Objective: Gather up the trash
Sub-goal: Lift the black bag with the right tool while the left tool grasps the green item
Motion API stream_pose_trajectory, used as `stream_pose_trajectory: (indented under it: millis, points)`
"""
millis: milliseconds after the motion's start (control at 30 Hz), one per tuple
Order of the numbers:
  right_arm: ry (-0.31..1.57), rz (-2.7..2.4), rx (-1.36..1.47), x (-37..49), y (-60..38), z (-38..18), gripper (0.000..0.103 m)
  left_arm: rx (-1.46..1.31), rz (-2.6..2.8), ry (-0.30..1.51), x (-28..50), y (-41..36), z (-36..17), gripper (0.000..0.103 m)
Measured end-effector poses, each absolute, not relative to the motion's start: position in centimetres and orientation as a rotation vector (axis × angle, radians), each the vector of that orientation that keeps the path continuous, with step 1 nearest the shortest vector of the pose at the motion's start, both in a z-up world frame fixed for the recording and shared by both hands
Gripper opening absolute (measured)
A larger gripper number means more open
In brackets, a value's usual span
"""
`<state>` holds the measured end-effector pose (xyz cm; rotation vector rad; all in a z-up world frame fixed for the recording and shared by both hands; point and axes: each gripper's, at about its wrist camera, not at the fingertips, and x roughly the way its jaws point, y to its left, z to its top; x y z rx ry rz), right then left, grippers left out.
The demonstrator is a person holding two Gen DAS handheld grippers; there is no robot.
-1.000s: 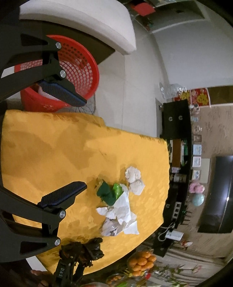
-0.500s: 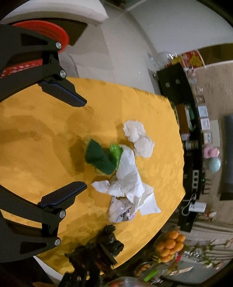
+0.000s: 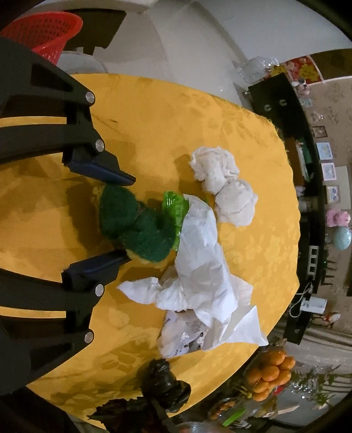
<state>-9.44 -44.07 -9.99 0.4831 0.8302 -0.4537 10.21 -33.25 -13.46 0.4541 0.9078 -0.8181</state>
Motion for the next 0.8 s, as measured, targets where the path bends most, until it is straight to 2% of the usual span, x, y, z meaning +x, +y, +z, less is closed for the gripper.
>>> stream_pose_trajectory:
  millis: [67,167,800]
  points:
    - [0.83,-0.455,0.488,-9.5,-44.2,-10.1,0.045,0.451,-0.822,0.906,10.1,-33.2,-13.5,0.036]
    - [0.827,-0.457,0.49,-9.7,-44.2,-10.0,0.045,0.435,-0.826,0.905,10.0,-33.0,-13.3,0.034]
    - [0.768,-0.476,0.485,-10.2,-43.9,-8.5,0.045,0.333,-0.827,0.776,6.3,-27.3,-6.1,0.034]
